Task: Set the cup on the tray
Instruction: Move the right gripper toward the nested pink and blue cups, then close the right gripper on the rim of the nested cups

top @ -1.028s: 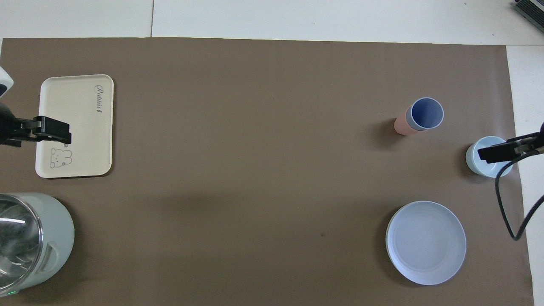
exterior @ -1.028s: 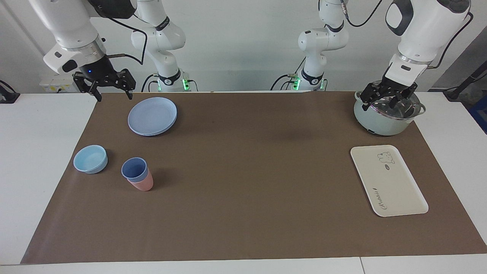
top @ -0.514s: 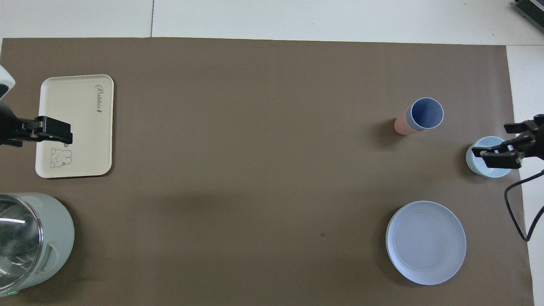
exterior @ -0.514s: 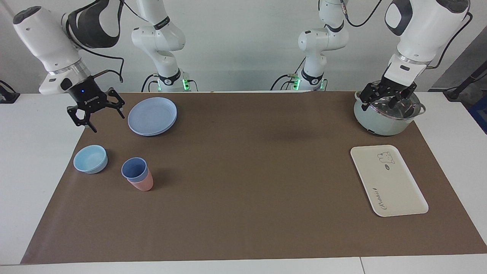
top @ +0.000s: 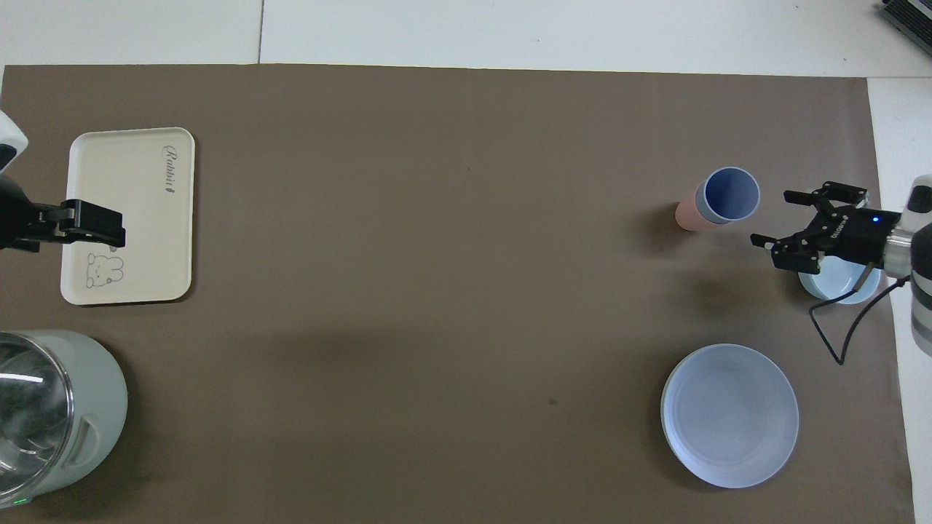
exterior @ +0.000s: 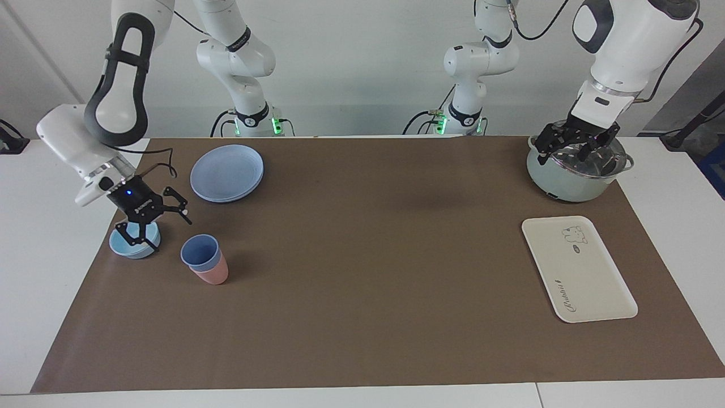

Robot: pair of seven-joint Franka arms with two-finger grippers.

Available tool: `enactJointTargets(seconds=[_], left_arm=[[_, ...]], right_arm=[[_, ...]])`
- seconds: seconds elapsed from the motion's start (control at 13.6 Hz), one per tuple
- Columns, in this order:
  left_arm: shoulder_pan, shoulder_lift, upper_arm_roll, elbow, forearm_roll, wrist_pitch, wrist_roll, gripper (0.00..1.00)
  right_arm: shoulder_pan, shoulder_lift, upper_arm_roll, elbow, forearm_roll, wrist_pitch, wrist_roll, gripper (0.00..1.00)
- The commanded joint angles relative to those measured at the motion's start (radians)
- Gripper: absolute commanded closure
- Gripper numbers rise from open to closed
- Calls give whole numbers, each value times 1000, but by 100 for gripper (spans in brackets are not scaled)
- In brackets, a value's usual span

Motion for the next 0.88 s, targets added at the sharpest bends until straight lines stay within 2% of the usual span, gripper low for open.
enactJointTargets(seconds=[0.0, 0.22, 0.59, 0.81], left_arm=[[-5, -15, -1, -11, 16, -12, 0, 0], [4, -15, 0, -11, 16, -7, 7, 0], [-1, -21, 0, -21, 16, -7, 6, 0], [-2, -23, -1, -24, 16, -6, 6, 0]], right_arm=[[19, 33, 8, 17, 75, 3, -27, 0], [22, 52, 11, 15, 127, 1, -82, 0], [13, 156, 13, 15, 415, -61, -367, 0], [17, 157, 14, 18, 443, -68, -369, 0]])
